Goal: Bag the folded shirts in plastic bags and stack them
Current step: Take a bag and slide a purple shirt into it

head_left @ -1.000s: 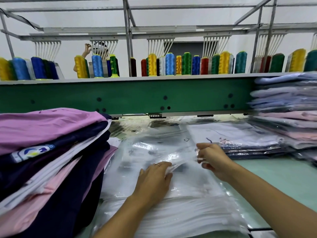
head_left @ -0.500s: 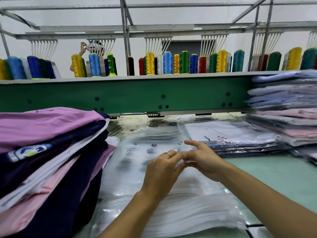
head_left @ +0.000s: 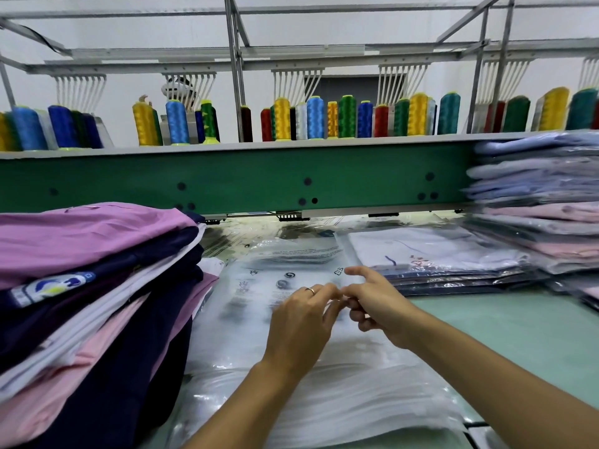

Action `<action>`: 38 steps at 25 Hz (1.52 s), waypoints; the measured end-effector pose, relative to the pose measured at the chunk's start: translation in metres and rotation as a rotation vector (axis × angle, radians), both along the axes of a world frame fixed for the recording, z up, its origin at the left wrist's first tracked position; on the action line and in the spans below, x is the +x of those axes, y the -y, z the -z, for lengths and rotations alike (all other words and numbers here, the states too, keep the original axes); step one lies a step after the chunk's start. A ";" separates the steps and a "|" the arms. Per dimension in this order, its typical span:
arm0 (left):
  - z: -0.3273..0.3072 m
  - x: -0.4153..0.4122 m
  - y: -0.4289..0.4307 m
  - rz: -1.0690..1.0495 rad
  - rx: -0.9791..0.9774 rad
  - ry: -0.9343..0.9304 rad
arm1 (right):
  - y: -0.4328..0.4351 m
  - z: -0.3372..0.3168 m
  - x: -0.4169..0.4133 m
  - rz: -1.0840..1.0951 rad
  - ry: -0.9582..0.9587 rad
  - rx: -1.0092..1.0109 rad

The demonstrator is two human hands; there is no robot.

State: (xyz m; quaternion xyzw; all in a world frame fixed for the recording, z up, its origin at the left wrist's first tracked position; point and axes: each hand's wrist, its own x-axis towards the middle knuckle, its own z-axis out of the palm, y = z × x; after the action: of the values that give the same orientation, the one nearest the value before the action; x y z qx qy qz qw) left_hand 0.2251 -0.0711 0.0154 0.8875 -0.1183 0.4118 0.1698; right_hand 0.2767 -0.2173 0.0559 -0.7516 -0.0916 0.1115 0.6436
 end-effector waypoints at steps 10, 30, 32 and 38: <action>0.003 0.006 -0.016 -0.086 -0.054 -0.218 | 0.015 0.008 0.024 0.090 0.029 0.058; -0.006 0.003 -0.106 -0.659 0.023 -0.431 | 0.063 -0.007 0.049 0.372 0.034 0.160; -0.004 0.002 -0.105 -0.625 0.087 -0.358 | 0.065 -0.006 0.049 0.383 0.066 0.143; 0.001 0.005 -0.097 -0.296 0.018 -0.319 | 0.058 0.004 0.047 0.141 0.119 -0.143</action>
State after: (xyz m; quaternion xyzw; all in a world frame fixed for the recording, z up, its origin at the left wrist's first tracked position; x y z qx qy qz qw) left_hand 0.2299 0.0257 0.0139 0.9506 0.0380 0.2854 0.1161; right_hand 0.3239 -0.2754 0.0520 -0.8054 -0.0682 0.0276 0.5881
